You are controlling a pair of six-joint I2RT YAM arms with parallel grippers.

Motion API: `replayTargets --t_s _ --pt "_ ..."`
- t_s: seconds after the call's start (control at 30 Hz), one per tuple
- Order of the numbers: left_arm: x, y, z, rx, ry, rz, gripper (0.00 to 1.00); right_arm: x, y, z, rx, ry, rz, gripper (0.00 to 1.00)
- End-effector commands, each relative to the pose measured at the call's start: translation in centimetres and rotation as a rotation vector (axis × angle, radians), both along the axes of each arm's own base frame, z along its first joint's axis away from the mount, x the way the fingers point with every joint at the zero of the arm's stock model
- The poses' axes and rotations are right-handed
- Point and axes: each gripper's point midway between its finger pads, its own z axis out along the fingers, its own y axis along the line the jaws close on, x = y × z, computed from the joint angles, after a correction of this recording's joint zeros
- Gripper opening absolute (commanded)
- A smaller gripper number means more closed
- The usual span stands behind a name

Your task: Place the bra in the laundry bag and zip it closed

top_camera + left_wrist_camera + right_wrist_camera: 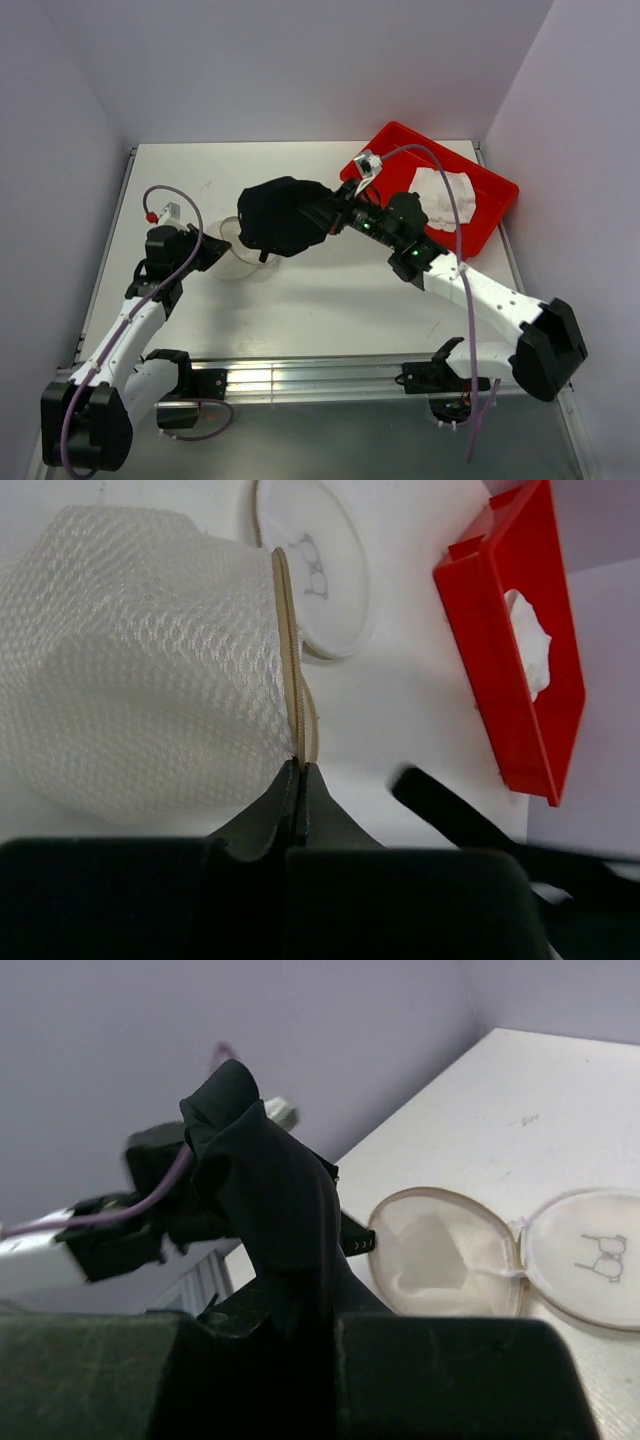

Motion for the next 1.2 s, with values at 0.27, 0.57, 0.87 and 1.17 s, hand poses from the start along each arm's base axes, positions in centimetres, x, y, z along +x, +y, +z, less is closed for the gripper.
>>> replayTargets --t_s 0.27,0.57,0.87,1.17 --pt "-1.3 -0.3 2.5 -0.083 -0.156 -0.044 0.0 6.6 5.0 -1.9 0.172 0.05 -0.076 0.0" --pt "-0.3 0.3 3.6 -0.107 -0.201 -0.041 0.0 5.3 9.5 -9.1 0.05 0.138 0.039 0.0" --pt "-0.1 -1.1 7.1 -0.147 -0.289 -0.136 0.0 3.9 12.6 -16.3 -0.116 0.265 0.127 0.0" --pt "-1.6 -1.5 8.8 -0.116 -0.363 -0.181 0.0 3.3 12.3 -19.9 -0.237 0.308 0.159 0.0"
